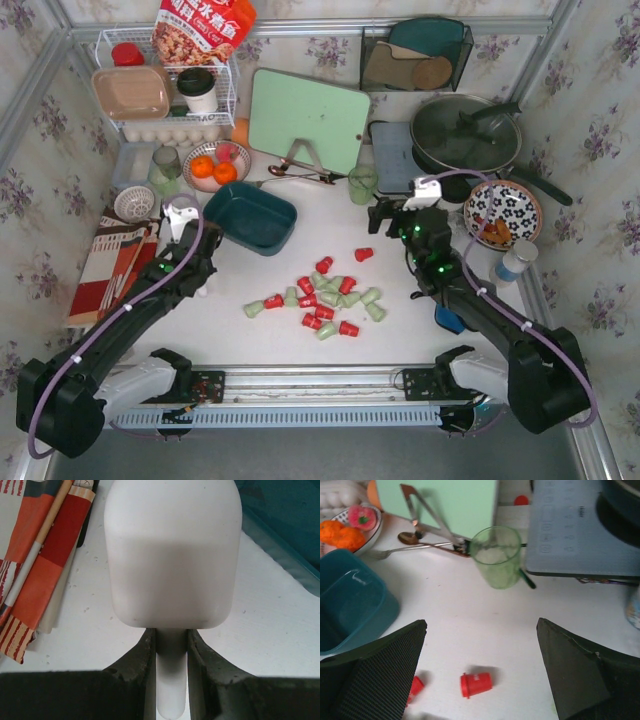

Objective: Mix the coffee capsules in the storage basket

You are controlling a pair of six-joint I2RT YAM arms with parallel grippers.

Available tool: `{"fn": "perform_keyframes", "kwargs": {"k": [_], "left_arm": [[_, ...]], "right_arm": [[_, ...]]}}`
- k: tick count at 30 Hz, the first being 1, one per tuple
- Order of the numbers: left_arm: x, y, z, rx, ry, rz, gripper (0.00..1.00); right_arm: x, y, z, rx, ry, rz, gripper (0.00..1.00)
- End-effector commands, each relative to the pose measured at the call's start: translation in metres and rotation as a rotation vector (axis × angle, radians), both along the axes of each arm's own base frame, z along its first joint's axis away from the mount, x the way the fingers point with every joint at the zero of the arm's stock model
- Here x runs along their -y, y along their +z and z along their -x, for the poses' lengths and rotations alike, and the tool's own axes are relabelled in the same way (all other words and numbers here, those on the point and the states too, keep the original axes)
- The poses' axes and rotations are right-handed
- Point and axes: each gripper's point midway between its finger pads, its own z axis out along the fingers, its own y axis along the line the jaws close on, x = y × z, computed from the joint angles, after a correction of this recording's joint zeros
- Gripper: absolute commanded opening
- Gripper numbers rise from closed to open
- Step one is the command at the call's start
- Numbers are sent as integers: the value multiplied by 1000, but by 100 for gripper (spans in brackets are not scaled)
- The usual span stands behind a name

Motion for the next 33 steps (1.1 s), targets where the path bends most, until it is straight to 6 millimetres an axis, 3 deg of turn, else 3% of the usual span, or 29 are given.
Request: {"fn": "perform_keyframes", "kwargs": {"k": [1,6,11,14,18,22,28,33], "left_arm": [[7,5,-15,58,-20,24,0],[13,4,-15,84,-80,39,0],[-5,-1,-11,92,-39,7,0],[-13,-10,-15,70,-9,41,0],[-22,-31,-21,-34,44,178,0],[-39,-44,-19,-111,123,265,0],[-57,-46,-18,-217,152,229,0],[-67,-29,-34,-322,72,166,0]], "right_arm": [[-20,-6,0,-22,-23,42,100],[-77,-19,3,-57,38,85,100],[-128,-36,1,-107,123,106,100],[-151,-35,2,-103,173,104,100],[-173,-35,8,-87,259,109,100],[-182,-35,18,-62,318,145,100],[-201,-30,40,-3,392,175,100],[-223,-25,56,51,464,220,100]]}}
